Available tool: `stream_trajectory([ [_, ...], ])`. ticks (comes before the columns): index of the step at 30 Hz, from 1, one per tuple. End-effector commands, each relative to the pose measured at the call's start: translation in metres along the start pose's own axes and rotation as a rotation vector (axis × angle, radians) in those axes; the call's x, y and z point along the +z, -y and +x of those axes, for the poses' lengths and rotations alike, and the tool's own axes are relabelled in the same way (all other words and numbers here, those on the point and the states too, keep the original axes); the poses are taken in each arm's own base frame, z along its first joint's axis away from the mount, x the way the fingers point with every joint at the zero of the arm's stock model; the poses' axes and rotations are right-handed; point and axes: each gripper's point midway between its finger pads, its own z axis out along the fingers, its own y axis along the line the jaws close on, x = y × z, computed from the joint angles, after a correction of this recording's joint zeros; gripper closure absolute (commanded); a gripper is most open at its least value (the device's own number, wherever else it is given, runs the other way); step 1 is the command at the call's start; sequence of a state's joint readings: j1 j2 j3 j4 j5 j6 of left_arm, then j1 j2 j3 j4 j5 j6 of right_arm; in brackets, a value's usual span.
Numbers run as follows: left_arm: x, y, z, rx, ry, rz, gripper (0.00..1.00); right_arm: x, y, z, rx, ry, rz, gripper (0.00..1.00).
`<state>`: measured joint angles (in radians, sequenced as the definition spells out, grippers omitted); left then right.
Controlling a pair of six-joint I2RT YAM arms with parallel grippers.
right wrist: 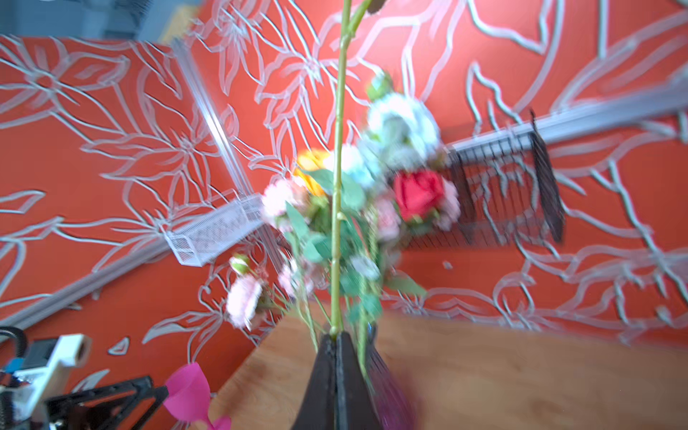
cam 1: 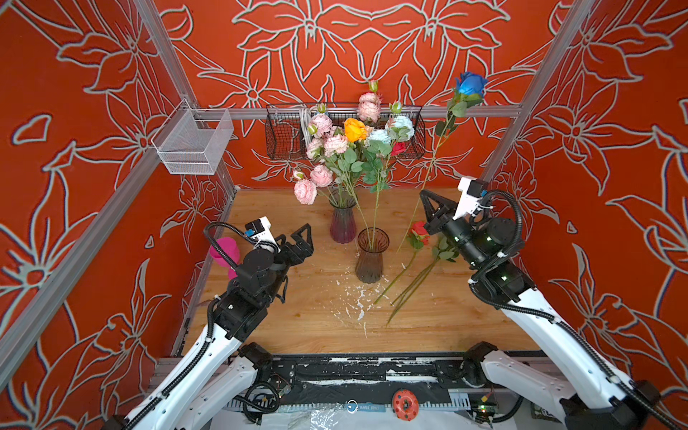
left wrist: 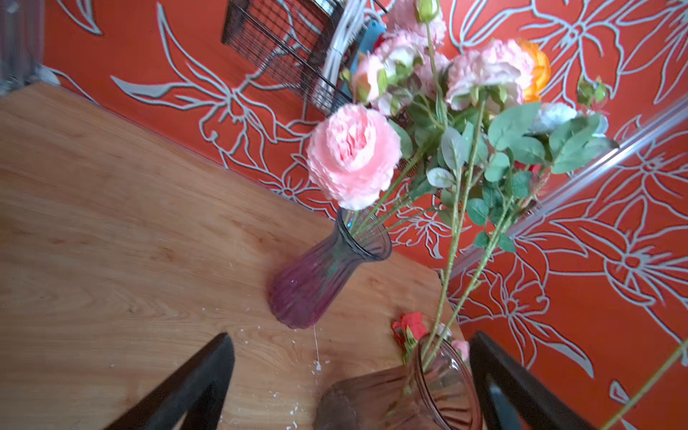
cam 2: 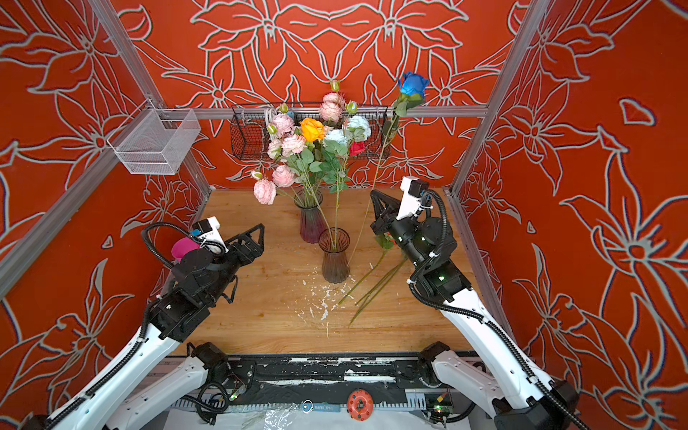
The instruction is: Arrange the flowers into the vase
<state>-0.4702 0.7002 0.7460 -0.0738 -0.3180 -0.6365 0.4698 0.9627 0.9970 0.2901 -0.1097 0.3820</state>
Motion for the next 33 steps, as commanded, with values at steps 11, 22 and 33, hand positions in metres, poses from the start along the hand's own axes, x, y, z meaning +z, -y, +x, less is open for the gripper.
stream_trajectory([
  [11,0.009,-0.003,0.001,-0.007,-0.009,-0.03,0.02,0.052,-0.017,-0.013,-0.137,0.082,-0.023,1.0],
  [22,0.007,0.0,-0.002,-0.011,-0.002,-0.007,0.02,0.054,-0.02,0.098,-0.173,-0.171,-0.061,0.86],
  [33,0.01,0.001,0.002,-0.008,-0.02,-0.006,0.02,0.03,-0.021,0.116,-0.205,-0.235,-0.034,0.65],
])
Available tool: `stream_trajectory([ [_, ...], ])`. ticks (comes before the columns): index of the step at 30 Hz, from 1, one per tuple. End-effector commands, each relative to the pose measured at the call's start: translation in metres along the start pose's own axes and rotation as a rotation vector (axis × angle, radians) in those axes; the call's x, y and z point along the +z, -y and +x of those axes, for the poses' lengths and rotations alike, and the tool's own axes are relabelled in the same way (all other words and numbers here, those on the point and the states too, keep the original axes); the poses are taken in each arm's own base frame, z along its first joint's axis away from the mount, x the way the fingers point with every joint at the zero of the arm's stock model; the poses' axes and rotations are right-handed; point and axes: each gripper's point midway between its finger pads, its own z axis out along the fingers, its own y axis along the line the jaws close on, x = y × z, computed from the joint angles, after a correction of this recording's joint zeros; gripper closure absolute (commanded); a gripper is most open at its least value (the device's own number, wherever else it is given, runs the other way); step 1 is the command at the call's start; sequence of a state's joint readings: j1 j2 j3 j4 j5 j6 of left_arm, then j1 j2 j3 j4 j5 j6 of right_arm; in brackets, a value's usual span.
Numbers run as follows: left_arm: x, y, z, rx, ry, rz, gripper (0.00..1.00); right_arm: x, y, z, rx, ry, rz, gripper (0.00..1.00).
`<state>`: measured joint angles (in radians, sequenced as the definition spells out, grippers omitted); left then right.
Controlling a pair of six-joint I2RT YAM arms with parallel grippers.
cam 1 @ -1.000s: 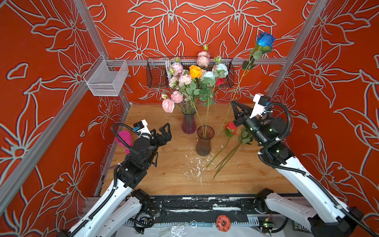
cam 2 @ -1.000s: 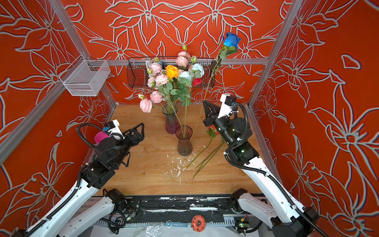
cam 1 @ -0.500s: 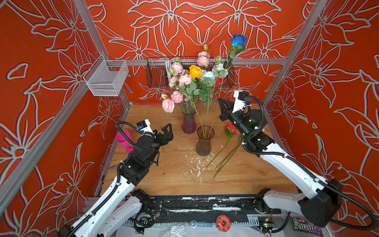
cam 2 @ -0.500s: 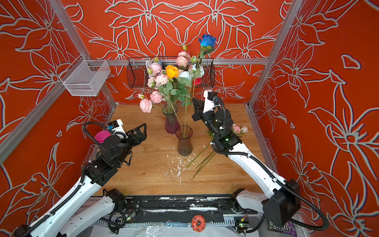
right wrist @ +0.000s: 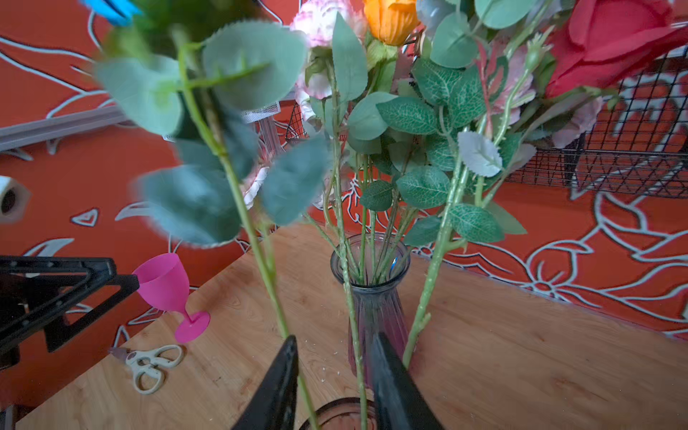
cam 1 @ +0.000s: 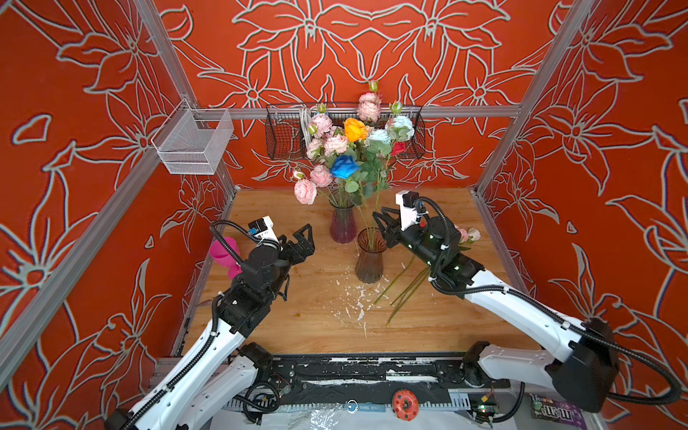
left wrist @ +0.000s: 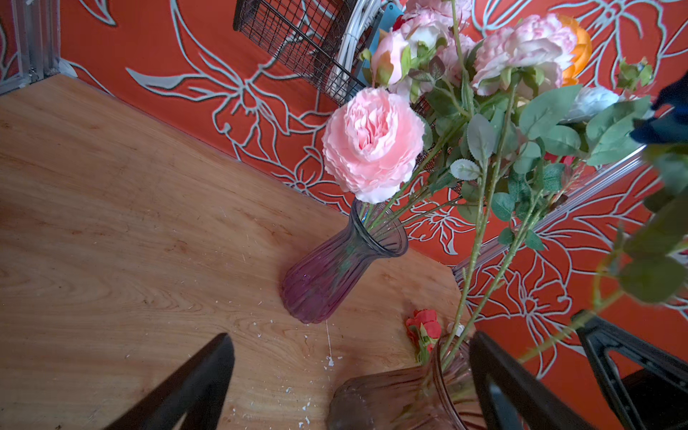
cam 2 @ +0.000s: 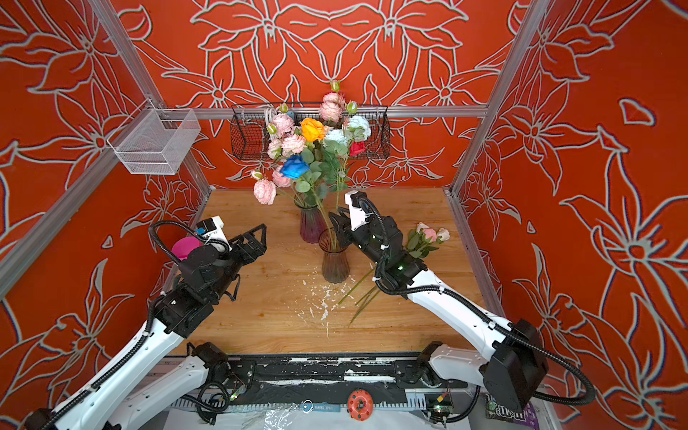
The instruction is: Arrange the flowers into the vase
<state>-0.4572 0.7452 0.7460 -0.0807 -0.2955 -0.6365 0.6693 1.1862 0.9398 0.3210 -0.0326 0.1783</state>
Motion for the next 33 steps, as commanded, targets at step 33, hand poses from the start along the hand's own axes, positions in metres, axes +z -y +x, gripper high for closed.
stream_trajectory([
  [33,0.052,0.051,0.11,-0.139,-0.58,0.154,0.03,-0.055,0.217,0.265,0.521,-0.825,0.796,0.53],
])
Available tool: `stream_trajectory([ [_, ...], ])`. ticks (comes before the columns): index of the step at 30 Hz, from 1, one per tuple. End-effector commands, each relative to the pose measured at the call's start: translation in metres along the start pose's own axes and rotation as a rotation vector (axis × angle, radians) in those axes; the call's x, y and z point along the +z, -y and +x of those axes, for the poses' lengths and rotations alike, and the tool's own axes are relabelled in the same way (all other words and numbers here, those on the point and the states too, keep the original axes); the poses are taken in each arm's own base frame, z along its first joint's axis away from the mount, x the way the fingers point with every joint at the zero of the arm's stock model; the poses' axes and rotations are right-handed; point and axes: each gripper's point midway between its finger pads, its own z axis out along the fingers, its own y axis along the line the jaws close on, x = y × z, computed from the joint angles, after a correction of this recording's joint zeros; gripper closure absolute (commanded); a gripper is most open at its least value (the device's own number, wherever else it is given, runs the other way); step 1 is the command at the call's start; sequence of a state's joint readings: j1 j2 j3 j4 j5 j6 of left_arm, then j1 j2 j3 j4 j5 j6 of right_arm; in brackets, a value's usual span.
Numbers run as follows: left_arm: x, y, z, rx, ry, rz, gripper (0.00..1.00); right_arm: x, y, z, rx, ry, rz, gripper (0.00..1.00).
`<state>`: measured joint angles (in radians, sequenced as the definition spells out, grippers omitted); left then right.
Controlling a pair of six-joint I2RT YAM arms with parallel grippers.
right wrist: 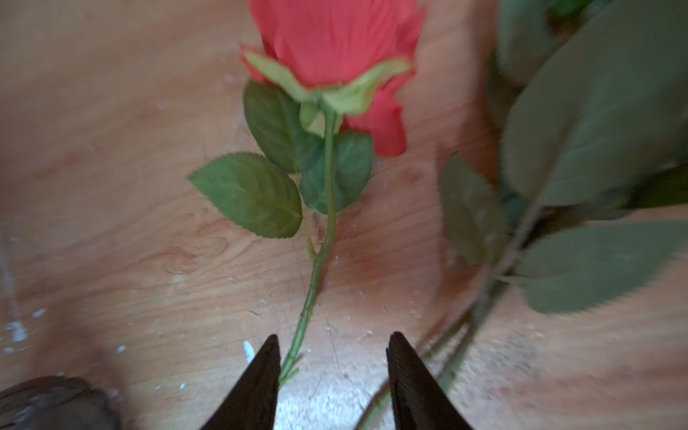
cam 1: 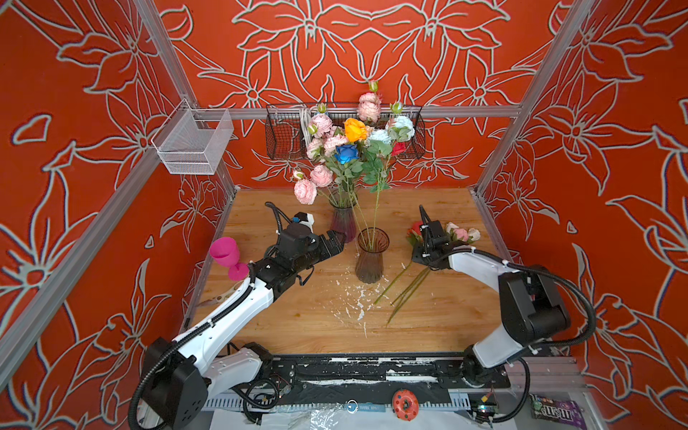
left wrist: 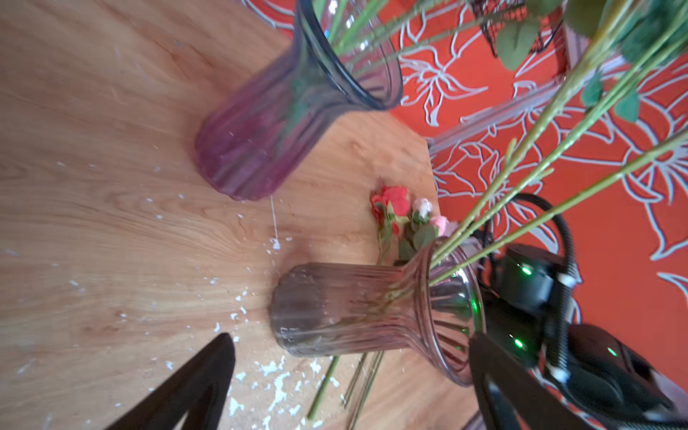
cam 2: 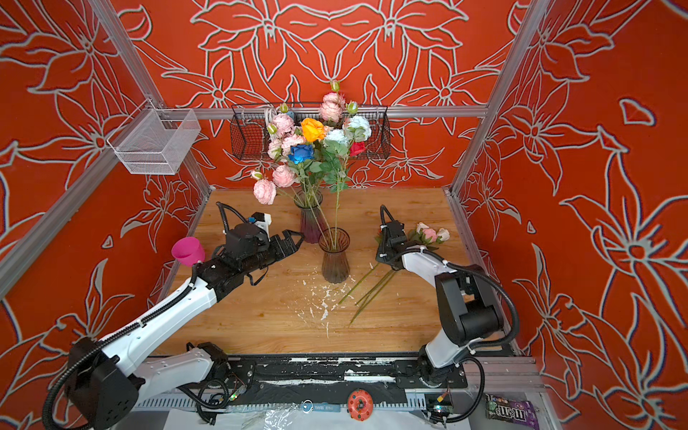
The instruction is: Arrange the flowers into the vase
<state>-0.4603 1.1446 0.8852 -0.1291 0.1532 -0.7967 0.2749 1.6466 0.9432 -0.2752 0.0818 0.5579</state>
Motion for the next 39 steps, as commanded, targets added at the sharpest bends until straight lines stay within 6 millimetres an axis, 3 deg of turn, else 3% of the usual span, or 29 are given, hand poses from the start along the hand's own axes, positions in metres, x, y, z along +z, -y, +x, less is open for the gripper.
stream_trajectory([
  [1,-0.006,0.016,0.003,0.004,-0.041,0.054,0.03,0.006,-0.008,-0.007,0.033,-0.024,-0.017,0.54],
  [9,-0.014,0.017,-0.002,0.016,0.006,0.063,0.02,0.027,-0.004,-0.006,0.049,-0.043,0.027,0.61],
  [15,-0.018,0.02,-0.005,0.026,0.02,0.071,0.02,0.031,-0.002,-0.007,0.068,-0.024,0.026,0.78],
  [19,-0.025,0.021,-0.013,0.057,0.062,0.061,0.01,0.021,-0.007,-0.01,0.065,-0.005,-0.019,0.9],
  [25,-0.038,0.021,-0.026,0.102,0.135,0.047,0.0,-0.021,-0.023,-0.031,0.039,0.101,-0.134,0.94],
  [39,-0.077,0.021,-0.055,0.157,0.329,0.043,0.02,-0.168,-0.054,-0.1,0.028,0.523,-0.428,0.99],
])
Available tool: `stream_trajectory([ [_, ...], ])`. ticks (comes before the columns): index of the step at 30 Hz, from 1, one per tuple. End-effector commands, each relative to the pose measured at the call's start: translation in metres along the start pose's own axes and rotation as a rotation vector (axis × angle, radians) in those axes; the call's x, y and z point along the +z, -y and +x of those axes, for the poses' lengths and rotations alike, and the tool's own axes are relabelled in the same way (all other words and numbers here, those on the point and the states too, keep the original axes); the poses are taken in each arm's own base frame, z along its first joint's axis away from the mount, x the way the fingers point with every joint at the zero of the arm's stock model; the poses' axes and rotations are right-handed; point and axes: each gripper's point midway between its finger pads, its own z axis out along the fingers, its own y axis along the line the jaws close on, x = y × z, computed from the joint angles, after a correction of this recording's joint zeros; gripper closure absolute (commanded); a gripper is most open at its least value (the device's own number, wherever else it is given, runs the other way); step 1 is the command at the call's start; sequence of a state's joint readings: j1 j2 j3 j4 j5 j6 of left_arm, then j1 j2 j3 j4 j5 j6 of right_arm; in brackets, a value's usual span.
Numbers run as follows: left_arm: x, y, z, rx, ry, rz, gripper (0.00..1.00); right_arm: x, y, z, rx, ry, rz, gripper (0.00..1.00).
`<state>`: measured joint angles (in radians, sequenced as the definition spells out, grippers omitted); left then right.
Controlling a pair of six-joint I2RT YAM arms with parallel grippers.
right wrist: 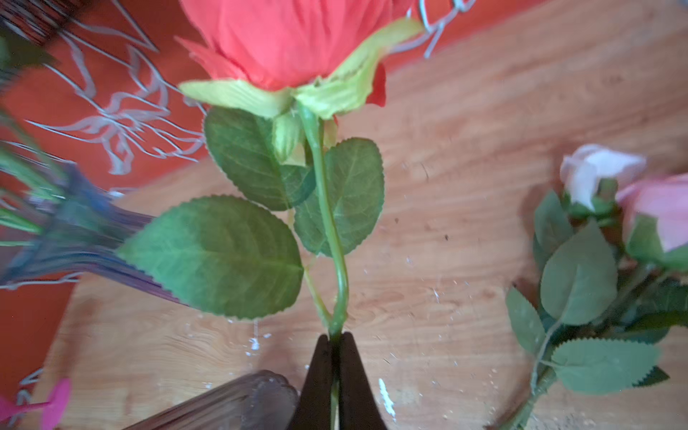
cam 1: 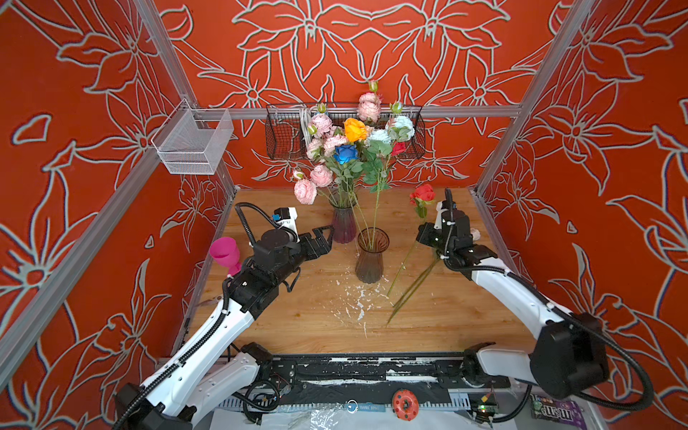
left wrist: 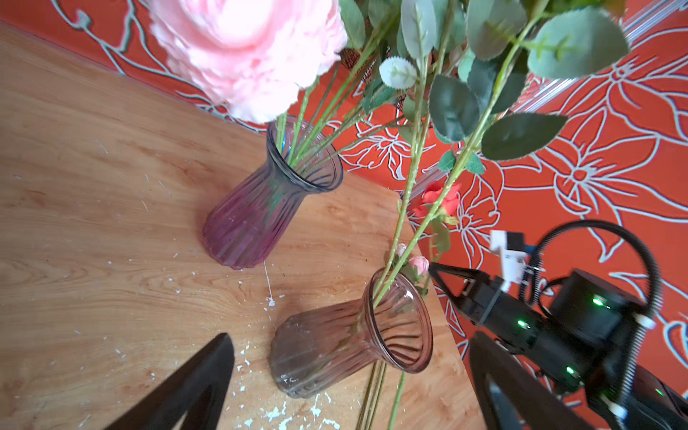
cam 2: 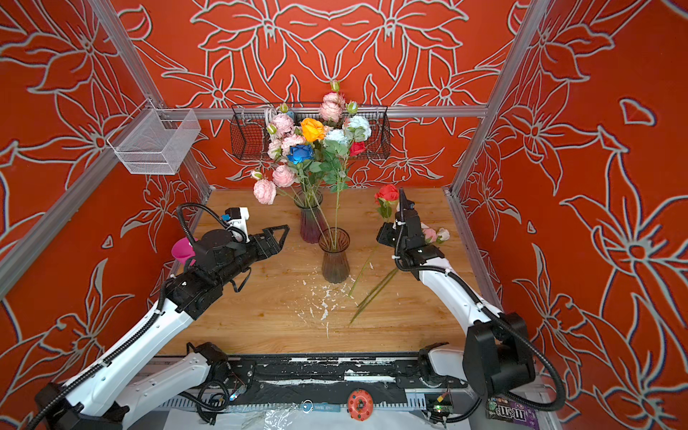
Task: Arrange the flowers into the vase
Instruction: 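Close the right gripper on the red rose stem and lift it high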
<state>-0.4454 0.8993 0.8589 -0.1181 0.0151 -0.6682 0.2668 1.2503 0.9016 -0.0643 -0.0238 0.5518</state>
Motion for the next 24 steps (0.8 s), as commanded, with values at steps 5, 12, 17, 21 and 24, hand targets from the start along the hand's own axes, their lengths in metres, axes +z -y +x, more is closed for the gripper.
stream_trajectory([
  [5,-0.013,-0.013,-0.025,0.017,0.119,-0.053,0.02,-0.053,-0.037,-0.059,-0.045,0.197,-0.115,1.0],
  [12,-0.039,-0.027,-0.047,-0.014,0.254,-0.104,0.02,-0.119,-0.091,-0.104,-0.163,0.416,-0.252,1.0],
  [17,-0.066,-0.056,-0.062,-0.107,0.394,-0.221,0.02,-0.159,-0.139,-0.124,-0.271,0.558,-0.359,1.0],
  [21,-0.087,-0.077,-0.068,-0.167,0.501,-0.308,0.02,-0.179,-0.174,-0.136,-0.319,0.644,-0.45,1.0],
  [24,-0.089,-0.076,-0.071,-0.16,0.515,-0.297,0.02,-0.185,-0.199,-0.147,-0.36,0.687,-0.497,1.0],
])
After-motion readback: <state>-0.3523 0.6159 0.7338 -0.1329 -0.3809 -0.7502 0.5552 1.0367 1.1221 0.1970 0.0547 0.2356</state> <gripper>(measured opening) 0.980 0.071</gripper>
